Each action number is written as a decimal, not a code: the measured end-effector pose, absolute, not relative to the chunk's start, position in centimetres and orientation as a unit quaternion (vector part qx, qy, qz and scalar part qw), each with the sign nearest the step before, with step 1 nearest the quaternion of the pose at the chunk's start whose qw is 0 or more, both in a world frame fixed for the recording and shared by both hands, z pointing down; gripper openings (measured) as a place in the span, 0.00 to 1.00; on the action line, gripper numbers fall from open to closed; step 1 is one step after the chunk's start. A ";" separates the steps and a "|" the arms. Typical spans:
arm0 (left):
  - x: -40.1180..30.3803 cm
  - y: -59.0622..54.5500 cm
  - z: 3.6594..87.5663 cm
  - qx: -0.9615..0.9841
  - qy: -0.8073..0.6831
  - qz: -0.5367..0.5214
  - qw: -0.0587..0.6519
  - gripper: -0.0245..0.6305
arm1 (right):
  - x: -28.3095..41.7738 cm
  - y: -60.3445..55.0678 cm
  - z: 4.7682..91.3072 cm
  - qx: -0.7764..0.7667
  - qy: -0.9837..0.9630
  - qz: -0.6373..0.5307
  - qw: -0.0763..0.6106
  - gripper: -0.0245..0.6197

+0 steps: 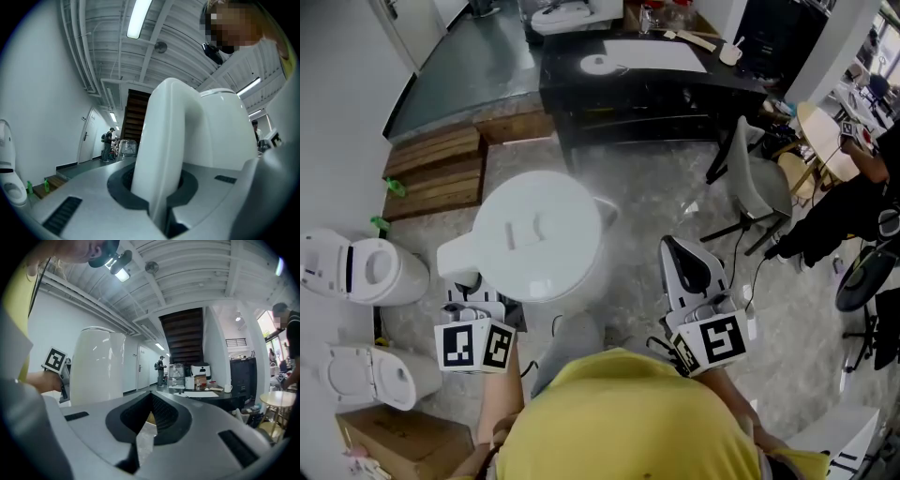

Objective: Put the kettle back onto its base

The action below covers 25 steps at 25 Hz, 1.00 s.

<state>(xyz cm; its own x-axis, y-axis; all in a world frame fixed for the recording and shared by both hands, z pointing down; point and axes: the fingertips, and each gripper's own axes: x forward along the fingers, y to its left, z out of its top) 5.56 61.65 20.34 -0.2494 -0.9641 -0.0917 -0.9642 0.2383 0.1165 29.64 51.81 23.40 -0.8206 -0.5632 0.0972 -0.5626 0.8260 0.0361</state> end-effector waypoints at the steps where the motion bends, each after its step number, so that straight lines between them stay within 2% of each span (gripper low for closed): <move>1: 5.2 61.1 20.4 -0.613 0.787 0.074 0.000 0.09 | 29.4 51.4 23.5 0.295 -0.954 -0.003 0.053 0.06; 25: -7.4 42.7 20.2 -0.658 0.749 0.079 0.008 0.09 | 16.8 34.6 23.5 0.349 -0.936 0.001 0.047 0.06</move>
<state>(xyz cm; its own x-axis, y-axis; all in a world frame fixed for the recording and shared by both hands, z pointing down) -7.43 42.69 20.20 -0.1336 -0.9843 -0.1156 -0.9868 0.1213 0.1077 16.80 34.63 23.55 -0.7519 -0.6533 0.0881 -0.6535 0.7563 0.0309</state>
